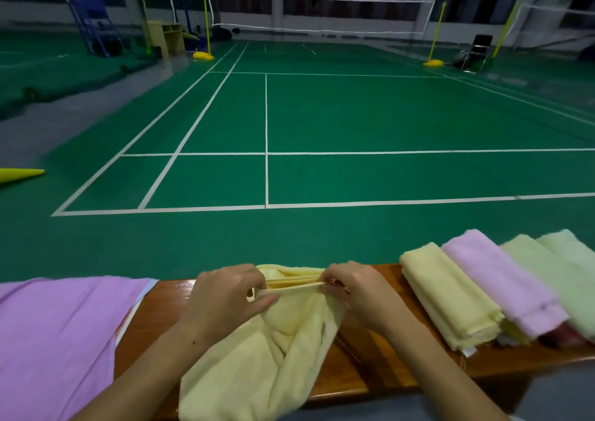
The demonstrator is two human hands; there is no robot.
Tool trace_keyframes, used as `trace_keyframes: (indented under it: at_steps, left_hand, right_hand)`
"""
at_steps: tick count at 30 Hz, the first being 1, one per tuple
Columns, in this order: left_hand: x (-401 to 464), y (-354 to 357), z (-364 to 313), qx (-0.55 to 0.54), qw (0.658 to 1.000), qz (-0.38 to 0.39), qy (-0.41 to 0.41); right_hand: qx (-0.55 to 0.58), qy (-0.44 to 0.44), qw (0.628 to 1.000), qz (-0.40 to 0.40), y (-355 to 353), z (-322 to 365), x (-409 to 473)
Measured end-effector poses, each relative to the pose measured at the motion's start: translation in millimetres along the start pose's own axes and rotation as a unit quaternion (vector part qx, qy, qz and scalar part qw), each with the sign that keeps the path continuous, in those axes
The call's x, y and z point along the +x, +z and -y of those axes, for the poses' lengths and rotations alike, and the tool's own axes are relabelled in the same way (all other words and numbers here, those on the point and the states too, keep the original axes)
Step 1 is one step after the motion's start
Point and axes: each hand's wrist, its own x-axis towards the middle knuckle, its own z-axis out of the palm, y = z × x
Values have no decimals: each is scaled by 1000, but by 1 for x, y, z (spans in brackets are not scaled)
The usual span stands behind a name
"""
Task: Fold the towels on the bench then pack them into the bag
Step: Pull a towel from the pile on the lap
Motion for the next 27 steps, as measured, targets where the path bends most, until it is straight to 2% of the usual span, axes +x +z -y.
trace_keyframes:
  at_steps: [4, 9, 14, 17, 20, 22, 27]
  left_hand:
    - [11, -12, -6, -30, 999, -35, 5]
    - [23, -34, -8, -66, 998, -16, -8]
    - [39, -60, -7, -165, 985, -31, -42]
    - [47, -85, -17, -243, 968, -42, -45]
    - [53, -113, -25, -298, 951, -66, -55]
    - [55, -132, -31, -343, 934, -81, -66]
    - [53, -172, -48, -449, 882, -111, -86]
  right_hand:
    - [-30, 20, 999, 5, -23, 14, -5]
    - [-29, 17, 999, 26, -47, 20, -4]
    - [-103, -33, 993, -39, -76, 30, 1]
    - [-30, 5, 998, -50, -93, 41, 3]
    - [122, 43, 988, -85, -112, 55, 4]
    - [195, 42, 972, -125, -123, 63, 4]
    - [282, 14, 941, -189, -154, 79, -10]
